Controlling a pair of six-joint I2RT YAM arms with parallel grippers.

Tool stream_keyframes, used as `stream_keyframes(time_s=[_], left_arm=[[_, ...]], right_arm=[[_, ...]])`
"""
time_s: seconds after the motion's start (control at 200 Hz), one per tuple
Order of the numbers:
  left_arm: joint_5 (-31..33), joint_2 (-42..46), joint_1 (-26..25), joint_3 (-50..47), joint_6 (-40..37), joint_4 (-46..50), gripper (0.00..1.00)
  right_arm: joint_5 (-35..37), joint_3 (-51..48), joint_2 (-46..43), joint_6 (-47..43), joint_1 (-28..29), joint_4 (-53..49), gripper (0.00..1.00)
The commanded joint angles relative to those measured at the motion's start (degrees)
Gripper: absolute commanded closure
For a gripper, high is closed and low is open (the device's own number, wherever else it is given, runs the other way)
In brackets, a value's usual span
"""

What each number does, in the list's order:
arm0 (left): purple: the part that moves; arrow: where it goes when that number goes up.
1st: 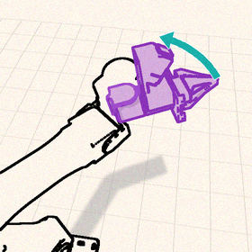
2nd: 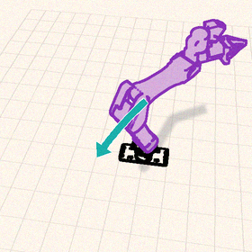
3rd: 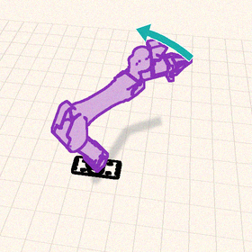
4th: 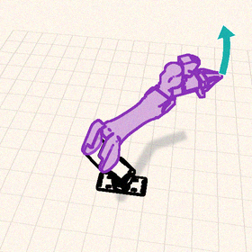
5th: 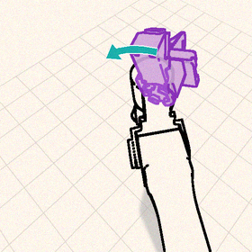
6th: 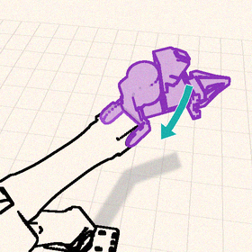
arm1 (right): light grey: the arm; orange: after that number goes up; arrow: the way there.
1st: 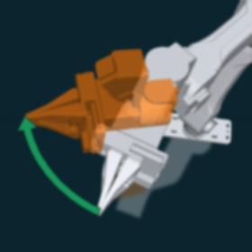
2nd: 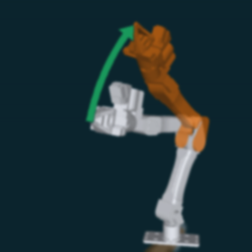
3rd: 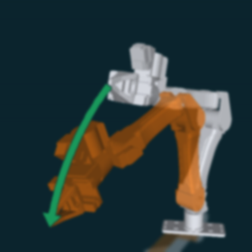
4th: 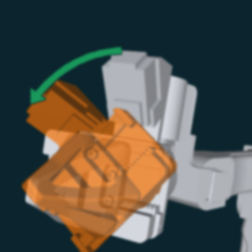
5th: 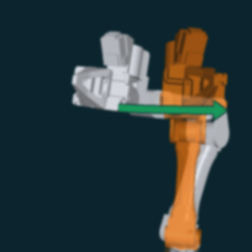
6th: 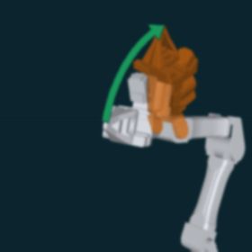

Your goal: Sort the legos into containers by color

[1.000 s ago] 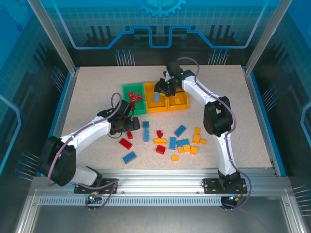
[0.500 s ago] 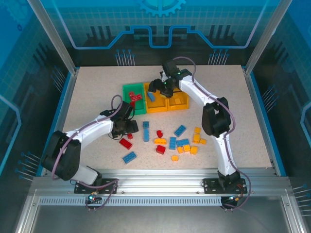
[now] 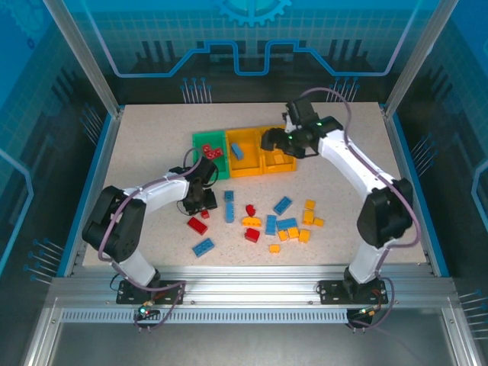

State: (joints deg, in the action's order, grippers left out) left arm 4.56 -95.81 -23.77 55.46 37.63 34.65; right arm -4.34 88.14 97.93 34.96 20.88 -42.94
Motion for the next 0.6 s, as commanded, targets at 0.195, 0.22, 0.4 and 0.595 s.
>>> stream_keyframes(time_s=[0.195, 0.22, 0.4, 0.595], left_arm=[[-2.7, -0.6, 0.3, 1.4, 1.2, 1.1, 0.71], [-2.7, -0.5, 0.3, 1.6, 1.2, 1.1, 0.72], [-2.3, 0.1, 0.6, 5.7, 0.7, 2.2, 0.73], [-2.0, 0.0, 3.2, 14.7, -2.3, 5.3, 0.73]], right_arm=[[3.6, -14.3, -12.0, -3.2, -9.6, -1.9, 0.17], [3.7, -15.1, -12.4, -4.0, -9.7, -2.4, 0.17], [5.7, -21.4, -11.4, -5.8, -9.0, -7.5, 0.19], [5.2, -30.5, -14.6, -0.9, -9.1, -6.3, 0.21]])
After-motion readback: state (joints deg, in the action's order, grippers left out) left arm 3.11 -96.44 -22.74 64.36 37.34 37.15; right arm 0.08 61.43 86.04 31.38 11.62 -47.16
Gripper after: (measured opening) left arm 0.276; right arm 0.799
